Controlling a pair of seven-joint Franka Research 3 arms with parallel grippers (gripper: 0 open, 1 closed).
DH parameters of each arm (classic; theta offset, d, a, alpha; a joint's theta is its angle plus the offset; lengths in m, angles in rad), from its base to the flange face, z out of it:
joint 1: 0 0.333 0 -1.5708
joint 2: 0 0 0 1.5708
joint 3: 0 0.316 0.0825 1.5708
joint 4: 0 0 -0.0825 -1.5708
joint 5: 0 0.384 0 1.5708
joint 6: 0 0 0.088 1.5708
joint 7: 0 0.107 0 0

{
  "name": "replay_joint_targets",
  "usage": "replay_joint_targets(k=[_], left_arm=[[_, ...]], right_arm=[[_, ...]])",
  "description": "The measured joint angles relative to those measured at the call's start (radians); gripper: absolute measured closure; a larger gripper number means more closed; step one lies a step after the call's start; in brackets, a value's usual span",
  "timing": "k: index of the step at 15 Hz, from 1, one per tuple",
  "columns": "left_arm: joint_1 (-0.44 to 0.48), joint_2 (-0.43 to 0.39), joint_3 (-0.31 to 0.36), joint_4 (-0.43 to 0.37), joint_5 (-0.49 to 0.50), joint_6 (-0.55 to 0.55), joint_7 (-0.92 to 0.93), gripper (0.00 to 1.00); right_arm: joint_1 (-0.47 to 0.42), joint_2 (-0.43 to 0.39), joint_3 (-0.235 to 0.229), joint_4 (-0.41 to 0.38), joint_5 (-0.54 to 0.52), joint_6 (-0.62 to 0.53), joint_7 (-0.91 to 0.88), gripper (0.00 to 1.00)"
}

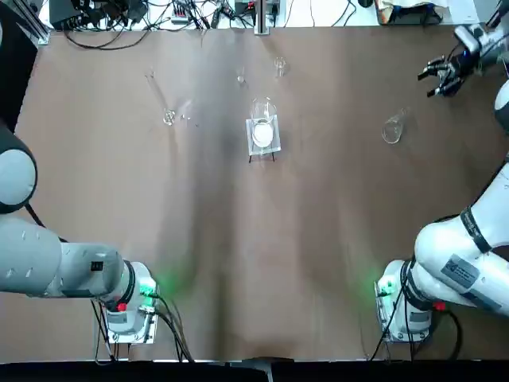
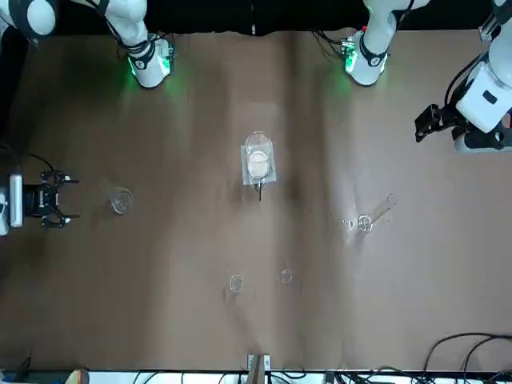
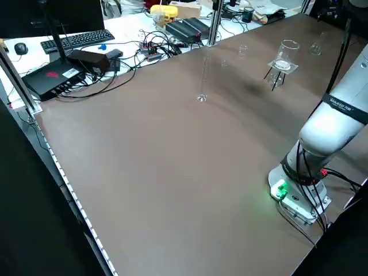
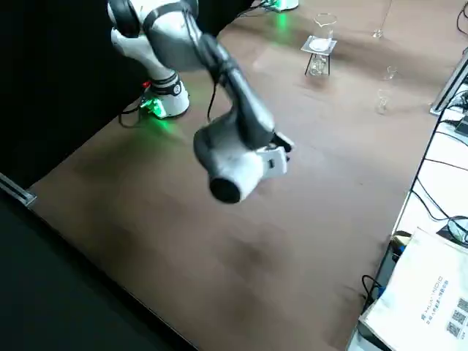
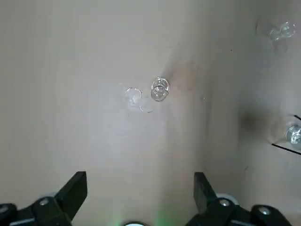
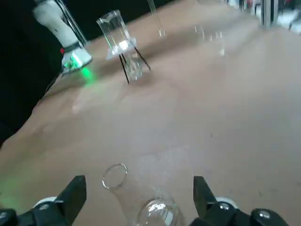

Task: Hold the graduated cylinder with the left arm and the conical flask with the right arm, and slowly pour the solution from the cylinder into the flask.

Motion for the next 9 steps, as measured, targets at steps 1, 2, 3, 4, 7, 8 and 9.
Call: replay_joint_targets(k=[1, 2, 3, 4, 7, 8, 9], left_arm=[[0.0, -0.001, 0.0, 0.0, 0.0, 0.0, 0.0, 0.0], [0.0, -0.001, 0.0, 0.001, 0.0, 0.0, 0.0, 0.0], [-0.001, -0.002, -0.001, 0.001, 0.0, 0.0, 0.0, 0.0], [-0.001, -0.002, -0.001, 0.001, 0.0, 0.0, 0.0, 0.0], [-0.001, -0.004, -0.001, 0.001, 0.0, 0.0, 0.0, 0.0], [-0.001, -0.004, -0.001, 0.001, 0.0, 0.0, 0.0, 0.0], [-0.001, -0.004, -0.001, 0.001, 0.0, 0.0, 0.0, 0.0]], right_arm=[[0.028, -0.017, 0.001, 0.032, -0.045, 0.002, 0.078, 0.0], [0.061, -0.036, 0.002, 0.061, -0.089, 0.005, 0.156, 0.0], [0.095, -0.056, 0.002, 0.087, -0.129, 0.008, 0.244, 0.0], [0.128, -0.076, 0.002, 0.105, -0.17, 0.011, 0.338, 0.0], [0.243, -0.146, 0.006, 0.133, -0.354, 0.053, 0.651, 0.0], [0.29, -0.173, 0.008, 0.135, -0.417, 0.069, 0.747, 0.0], [0.339, -0.2, 0.008, 0.137, -0.465, 0.077, 0.851, 0.0]])
